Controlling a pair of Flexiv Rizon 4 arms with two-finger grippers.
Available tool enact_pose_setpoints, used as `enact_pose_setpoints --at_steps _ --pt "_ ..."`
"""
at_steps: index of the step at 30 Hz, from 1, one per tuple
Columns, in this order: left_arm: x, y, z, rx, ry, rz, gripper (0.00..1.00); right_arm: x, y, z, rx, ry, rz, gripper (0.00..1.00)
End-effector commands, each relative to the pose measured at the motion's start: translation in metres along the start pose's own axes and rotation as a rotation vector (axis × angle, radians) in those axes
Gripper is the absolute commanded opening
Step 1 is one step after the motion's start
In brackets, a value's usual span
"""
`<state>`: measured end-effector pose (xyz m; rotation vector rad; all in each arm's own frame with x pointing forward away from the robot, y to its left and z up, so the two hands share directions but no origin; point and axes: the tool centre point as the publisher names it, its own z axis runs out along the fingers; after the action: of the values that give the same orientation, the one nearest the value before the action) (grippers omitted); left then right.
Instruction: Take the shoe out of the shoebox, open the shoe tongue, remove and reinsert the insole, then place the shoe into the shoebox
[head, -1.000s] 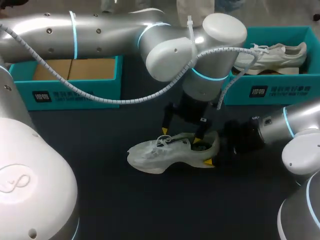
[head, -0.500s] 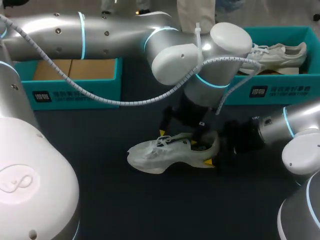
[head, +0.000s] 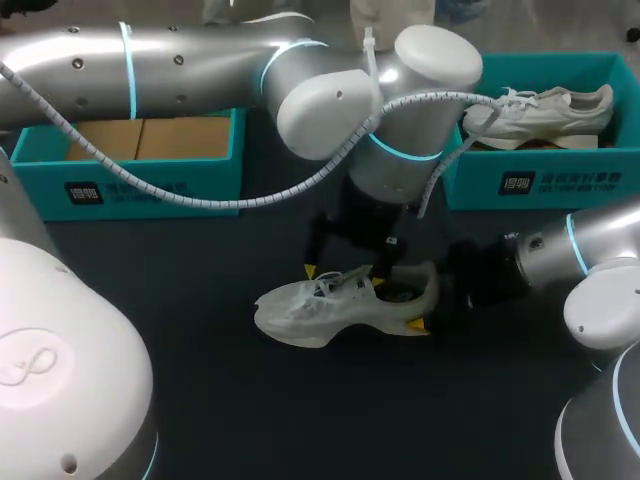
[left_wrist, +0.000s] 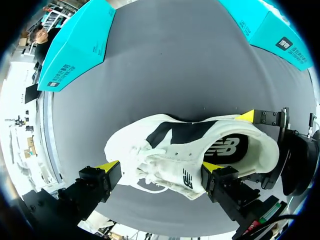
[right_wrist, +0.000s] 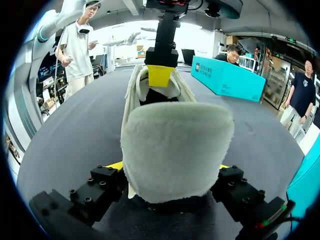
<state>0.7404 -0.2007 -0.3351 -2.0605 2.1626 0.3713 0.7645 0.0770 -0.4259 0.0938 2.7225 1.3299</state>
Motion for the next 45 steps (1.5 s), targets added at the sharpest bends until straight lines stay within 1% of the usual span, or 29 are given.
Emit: enact_pose_setpoints --at_steps 1,2,3,4,6,7,9,10,16,24,29,37,41,45 --pt "-0.005 0.006 0.005 0.0 0.027 -0.005 1.0 0.0 -0.002 0.004 0.003 -0.002 0.0 0.0" --pt "-0.005 0.008 0.006 -0.008 0.032 -0.014 1.0 0.0 -0.002 0.004 0.003 -0.002 0.0 0.0" --pt "-0.006 0.008 0.007 -0.01 0.034 -0.016 0.95 0.0 -0.002 0.004 0.003 -0.002 0.0 0.0" --pt "-0.006 0.009 0.007 -0.011 0.035 -0.017 0.83 0.0 -0.002 0.004 0.003 -0.002 0.0 0.0" --pt "-0.007 0.011 0.008 -0.015 0.045 -0.023 0.45 0.0 -0.002 0.004 0.003 -0.002 0.0 0.0" --pt "-0.007 0.011 0.007 -0.014 0.045 -0.024 0.36 0.0 -0.002 0.004 0.003 -0.002 0.0 0.0" --pt "-0.006 0.011 0.006 -0.016 0.06 -0.03 0.09 0.0 -0.002 0.004 0.003 -0.002 0.0 0.0" --pt "-0.006 0.011 0.006 -0.017 0.061 -0.03 0.0 0.0 -0.002 0.004 0.003 -0.002 0.0 0.0" --pt "-0.006 0.006 0.003 -0.033 0.106 -0.013 0.0 0.0 -0.002 0.004 0.003 -0.002 0.0 0.0" --pt "-0.011 0.008 -0.001 -0.082 0.172 0.043 0.0 0.0 -0.002 0.004 0.003 -0.002 0.0 0.0" --pt "-0.022 0.011 -0.012 -0.093 0.22 0.061 0.0 0.0 -0.002 0.004 0.003 -0.002 0.0 0.0" --pt "-0.04 0.008 -0.027 -0.081 0.276 0.067 0.0 0.0 -0.002 0.004 0.003 -0.002 0.0 0.0" --pt "-0.05 0.011 -0.027 -0.073 0.284 0.07 0.0 0.0 -0.002 0.004 0.003 -0.002 0.0 0.0" --pt "-0.059 0.011 -0.023 -0.071 0.284 0.067 0.0 0.0 -0.002 0.004 0.003 -0.002 0.0 0.0"
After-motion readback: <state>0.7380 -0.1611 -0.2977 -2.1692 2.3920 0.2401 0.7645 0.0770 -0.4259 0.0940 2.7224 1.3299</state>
